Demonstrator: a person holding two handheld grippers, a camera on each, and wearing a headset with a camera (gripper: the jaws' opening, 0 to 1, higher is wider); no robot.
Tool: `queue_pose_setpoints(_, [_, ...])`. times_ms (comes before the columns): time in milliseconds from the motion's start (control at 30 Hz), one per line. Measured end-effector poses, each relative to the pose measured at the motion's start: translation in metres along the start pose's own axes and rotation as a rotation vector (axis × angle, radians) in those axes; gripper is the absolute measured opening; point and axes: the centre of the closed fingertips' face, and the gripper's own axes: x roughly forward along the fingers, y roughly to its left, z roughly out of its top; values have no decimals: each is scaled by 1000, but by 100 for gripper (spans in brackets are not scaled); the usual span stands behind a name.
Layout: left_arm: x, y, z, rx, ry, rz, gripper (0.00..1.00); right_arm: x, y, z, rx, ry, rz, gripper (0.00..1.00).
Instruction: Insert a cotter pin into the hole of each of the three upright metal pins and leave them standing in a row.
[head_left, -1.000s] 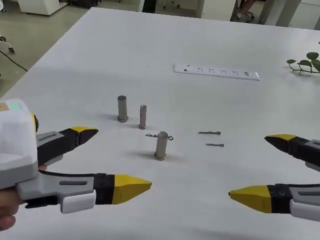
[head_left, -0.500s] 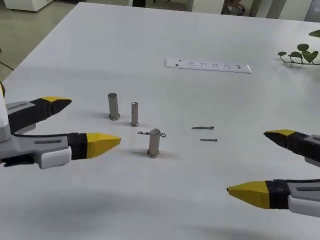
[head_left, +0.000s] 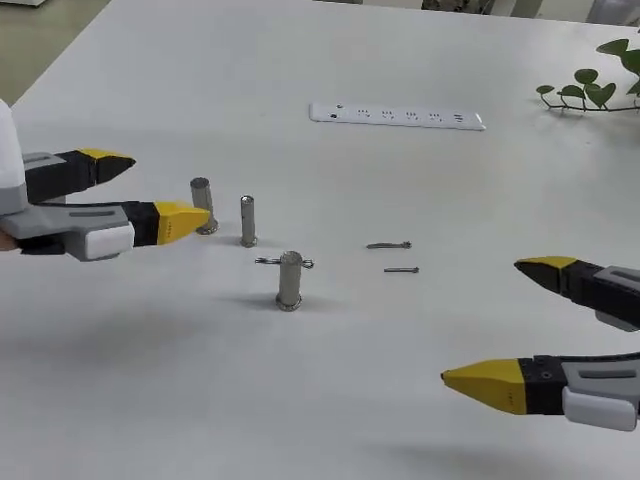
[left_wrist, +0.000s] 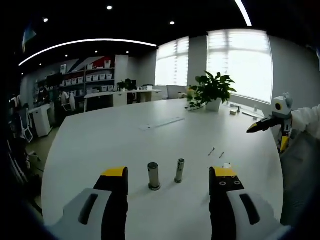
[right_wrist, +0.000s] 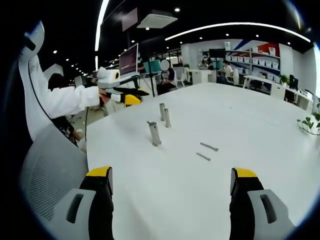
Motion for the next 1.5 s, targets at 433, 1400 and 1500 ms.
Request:
queue_pose_setpoints(433, [30, 20, -14, 0, 34, 21, 40, 3, -2, -10, 28, 25, 12, 95])
queue_pose_setpoints(1400, [73, 24, -26, 74, 89, -1, 12, 4, -9, -11, 61, 40, 1, 92])
queue_pose_setpoints(1500, [72, 23, -25, 105, 87, -9, 11, 5, -8, -10, 59, 40, 6, 92])
